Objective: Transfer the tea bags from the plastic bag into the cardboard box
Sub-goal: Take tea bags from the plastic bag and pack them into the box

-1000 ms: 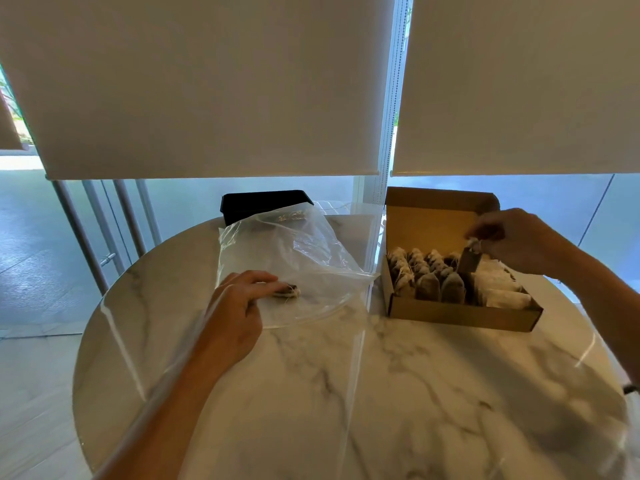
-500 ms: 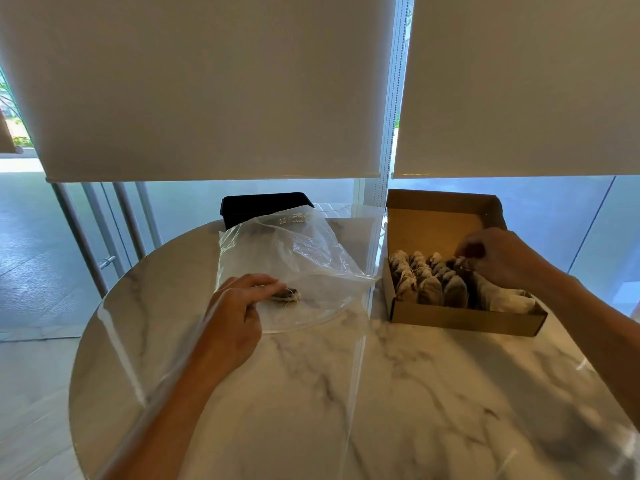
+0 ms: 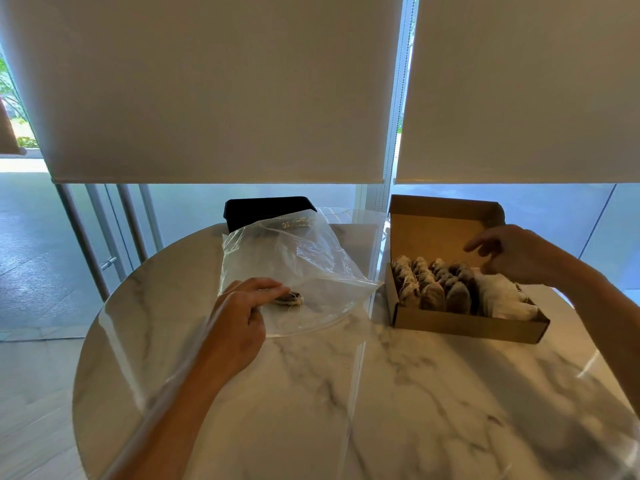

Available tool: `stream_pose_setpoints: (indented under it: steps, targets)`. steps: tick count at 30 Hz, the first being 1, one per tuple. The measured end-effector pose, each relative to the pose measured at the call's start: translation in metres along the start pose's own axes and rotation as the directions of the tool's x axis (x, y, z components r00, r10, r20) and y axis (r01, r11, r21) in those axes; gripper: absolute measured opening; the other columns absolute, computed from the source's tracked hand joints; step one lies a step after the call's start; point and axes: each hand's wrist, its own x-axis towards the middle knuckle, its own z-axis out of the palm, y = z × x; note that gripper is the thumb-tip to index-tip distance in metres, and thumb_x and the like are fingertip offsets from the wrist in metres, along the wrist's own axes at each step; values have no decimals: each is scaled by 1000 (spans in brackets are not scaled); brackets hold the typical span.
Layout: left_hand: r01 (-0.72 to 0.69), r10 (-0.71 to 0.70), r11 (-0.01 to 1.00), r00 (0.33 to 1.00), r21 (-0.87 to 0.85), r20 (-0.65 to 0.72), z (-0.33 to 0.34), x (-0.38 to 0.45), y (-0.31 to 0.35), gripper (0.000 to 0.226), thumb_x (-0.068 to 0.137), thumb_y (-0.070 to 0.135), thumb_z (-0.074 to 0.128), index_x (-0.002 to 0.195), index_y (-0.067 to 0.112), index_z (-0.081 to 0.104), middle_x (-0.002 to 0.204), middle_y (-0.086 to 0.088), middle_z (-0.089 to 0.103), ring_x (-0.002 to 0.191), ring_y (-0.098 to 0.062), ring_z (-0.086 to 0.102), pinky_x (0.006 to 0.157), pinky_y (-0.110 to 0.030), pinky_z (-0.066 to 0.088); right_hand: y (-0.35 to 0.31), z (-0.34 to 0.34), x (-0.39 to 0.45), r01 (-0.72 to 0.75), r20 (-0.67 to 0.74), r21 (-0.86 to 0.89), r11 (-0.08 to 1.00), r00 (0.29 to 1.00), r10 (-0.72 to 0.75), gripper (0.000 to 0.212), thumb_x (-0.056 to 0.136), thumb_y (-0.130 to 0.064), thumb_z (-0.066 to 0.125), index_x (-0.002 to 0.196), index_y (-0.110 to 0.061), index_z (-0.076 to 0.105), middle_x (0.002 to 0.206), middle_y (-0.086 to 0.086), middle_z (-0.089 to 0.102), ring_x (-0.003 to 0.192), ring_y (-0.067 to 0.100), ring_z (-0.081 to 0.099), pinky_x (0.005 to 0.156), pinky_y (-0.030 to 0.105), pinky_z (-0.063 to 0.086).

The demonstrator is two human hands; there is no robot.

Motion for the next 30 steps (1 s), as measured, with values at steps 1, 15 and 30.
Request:
stream_pose_setpoints:
  steps: [1,15,30]
  targets:
    - [4,-4,1000,1000,-3,0,0,0,1,62,76,-20,43,108,25,72,108,28,53,106,-6,52,87,2,28,-2,-4,-1,6,-16,-7,1000,1000,-6,41,75,11,68,101,-20,64,95,0,58,89,20,56,72,29,47]
    - [30,-30,996,1000,-85,0,-4,-1,5,59,82,-16,45,118,26,65,117,21,54,112,-1,49,90,0,30,-138,86,-70,339,174,269,901,903,-392,14,89,-26,63,101,-32,68,94,-11,66,87,4,62,79,20,53]
    - [1,15,995,987,-102,159,-5,-5,5,94,72,-7,56,139,49,23,138,42,18,132,7,23,106,-9,21,-182,179,-33,151,-61,176,973,988,-142,30,88,-37,61,111,-18,67,103,3,69,87,20,63,73,29,50]
